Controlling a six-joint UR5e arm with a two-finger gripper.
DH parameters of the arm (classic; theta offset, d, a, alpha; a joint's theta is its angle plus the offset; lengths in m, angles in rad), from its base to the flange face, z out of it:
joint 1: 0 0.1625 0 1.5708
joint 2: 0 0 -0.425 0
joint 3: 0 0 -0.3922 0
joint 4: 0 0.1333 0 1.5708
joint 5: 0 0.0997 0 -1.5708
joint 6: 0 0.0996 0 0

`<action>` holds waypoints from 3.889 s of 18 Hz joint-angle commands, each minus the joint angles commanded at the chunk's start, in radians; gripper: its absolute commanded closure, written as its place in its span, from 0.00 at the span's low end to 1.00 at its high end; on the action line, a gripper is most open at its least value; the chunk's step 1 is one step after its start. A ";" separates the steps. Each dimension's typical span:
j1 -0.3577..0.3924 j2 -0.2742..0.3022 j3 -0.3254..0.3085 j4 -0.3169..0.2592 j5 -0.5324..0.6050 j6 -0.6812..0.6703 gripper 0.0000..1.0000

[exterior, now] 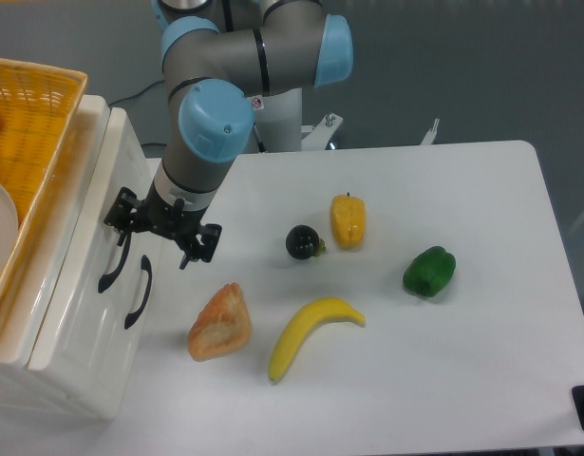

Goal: Slide the top white drawer open
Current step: 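Lower the gripper onto the upper drawer's black handle and hook it, then pull the handle outward, starting to slide the upper drawer open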

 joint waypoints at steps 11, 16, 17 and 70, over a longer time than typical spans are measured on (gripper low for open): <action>-0.005 -0.014 -0.002 0.000 0.002 0.000 0.03; -0.005 -0.017 -0.002 0.000 0.002 0.000 0.04; -0.006 -0.020 -0.002 0.000 0.002 0.000 0.04; -0.015 -0.020 0.003 0.014 -0.008 0.002 0.49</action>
